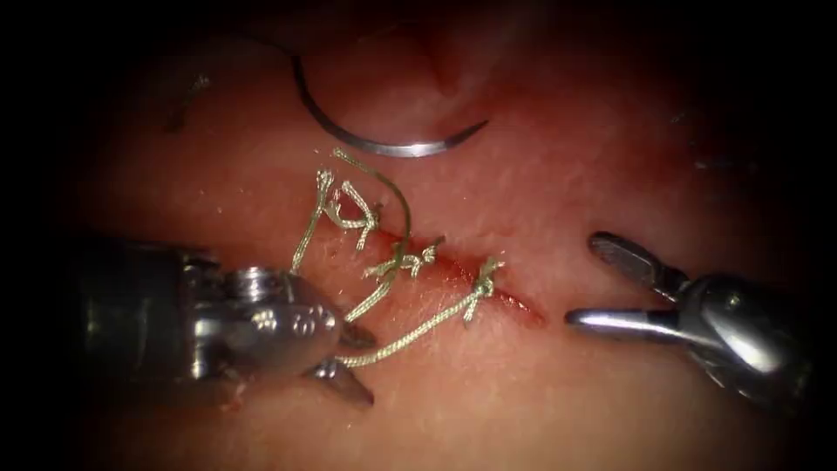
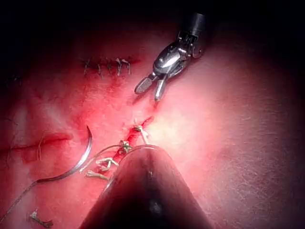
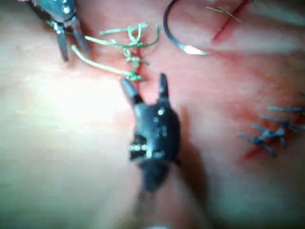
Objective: Wound Closure
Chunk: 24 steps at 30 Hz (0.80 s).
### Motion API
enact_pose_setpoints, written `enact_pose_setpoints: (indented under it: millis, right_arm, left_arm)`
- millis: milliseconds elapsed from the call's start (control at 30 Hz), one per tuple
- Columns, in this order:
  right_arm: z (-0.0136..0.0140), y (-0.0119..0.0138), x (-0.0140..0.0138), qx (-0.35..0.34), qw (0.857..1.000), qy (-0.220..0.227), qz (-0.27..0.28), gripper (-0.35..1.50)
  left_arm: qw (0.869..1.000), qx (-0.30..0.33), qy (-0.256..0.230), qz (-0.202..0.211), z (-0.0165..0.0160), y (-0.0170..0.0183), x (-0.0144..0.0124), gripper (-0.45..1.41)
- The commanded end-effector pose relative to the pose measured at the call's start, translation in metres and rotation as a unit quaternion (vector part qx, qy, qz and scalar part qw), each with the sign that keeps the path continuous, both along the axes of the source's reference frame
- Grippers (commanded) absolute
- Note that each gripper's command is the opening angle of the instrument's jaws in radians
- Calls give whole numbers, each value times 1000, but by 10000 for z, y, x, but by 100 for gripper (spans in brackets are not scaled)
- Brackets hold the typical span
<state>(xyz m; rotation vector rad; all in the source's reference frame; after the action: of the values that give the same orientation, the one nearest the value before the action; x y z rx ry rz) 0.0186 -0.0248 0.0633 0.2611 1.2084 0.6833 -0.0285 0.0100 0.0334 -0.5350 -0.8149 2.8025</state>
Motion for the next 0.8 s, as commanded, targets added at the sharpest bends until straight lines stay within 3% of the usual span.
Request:
enact_pose_setpoints:
  millis: [33, 367, 600, 667, 700, 733, 800]
  right_arm:
    - [5, -2, 8, 0, 1000, 1, 0, 140]
    - [4, -3, 11, 0, 1000, 1, 1, 140]
    - [4, -4, 11, 0, 1000, 1, 1, 140]
    - [3, -4, 11, 0, 1000, 1, 1, 140]
    - [3, -4, 12, 0, 1000, 1, 1, 140]
    - [3, -5, 12, 0, 1000, 0, 1, 140]
    - [2, -5, 14, 0, 1000, 1, 0, 140]
  left_arm:
    - [1000, -1, -2, 0, 7, 1, -5, 26]
    - [1000, 1, 0, 4, 19, 1, -1, 26]
    - [1000, 14, 1, 13, 26, -5, 1, 16]
    - [1000, 17, 1, 12, 28, -5, 2, 5]
    - [1000, 20, 1, 15, 30, -3, 2, -26]
    - [1000, 22, 0, 16, 29, -1, 2, -45]
    - [999, -3, -15, 36, 20, 12, 1, -45]
